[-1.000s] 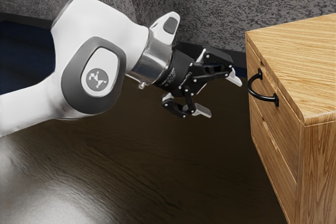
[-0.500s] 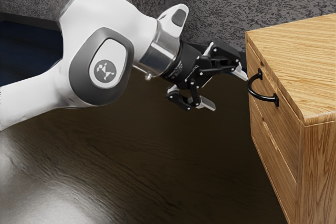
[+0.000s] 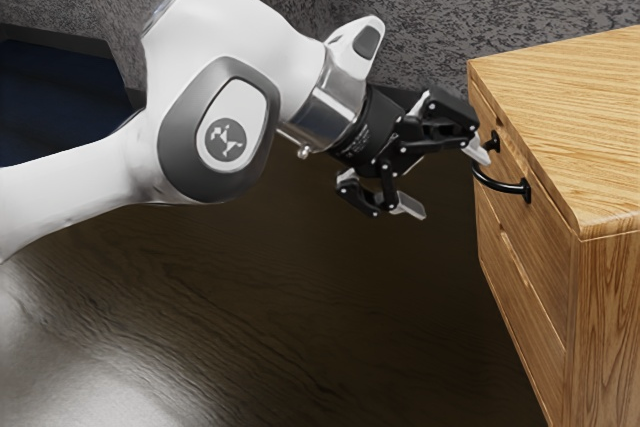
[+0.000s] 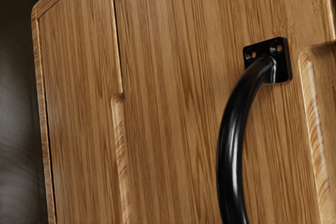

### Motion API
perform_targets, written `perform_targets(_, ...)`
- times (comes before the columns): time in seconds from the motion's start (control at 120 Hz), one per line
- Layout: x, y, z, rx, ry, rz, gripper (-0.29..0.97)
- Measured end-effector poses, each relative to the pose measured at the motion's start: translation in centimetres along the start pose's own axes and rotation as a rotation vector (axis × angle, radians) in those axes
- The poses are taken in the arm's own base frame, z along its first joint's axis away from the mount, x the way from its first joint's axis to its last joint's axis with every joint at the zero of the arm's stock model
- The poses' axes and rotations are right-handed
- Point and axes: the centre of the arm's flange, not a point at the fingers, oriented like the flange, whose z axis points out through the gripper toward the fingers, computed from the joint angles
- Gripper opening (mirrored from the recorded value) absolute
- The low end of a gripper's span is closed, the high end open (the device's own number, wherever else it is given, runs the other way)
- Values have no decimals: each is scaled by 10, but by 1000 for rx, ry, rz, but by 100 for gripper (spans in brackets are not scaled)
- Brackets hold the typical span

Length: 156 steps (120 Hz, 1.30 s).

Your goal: Pull the drawer handle with one arm to open the drawer

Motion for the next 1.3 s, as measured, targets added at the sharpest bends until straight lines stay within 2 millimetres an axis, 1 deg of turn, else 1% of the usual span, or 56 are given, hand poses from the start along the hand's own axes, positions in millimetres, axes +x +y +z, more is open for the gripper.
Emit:
perform_targets(0.25, 3, 4, 7, 4, -6, 2, 68)
perform_targets(0.325, 5, 1, 16, 16, -15, -2, 68)
perform_targets(0.4, 5, -1, 20, 23, -19, -5, 68)
perform_targets(0.575, 6, -5, 21, 33, -22, -7, 68)
perform_targets(0.917, 7, -20, 11, 51, -20, -23, 68)
perform_targets(1.108, 16, -37, -5, 55, 1, -51, 68)
perform_targets(1.3, 13, -45, -14, 56, 3, -59, 68)
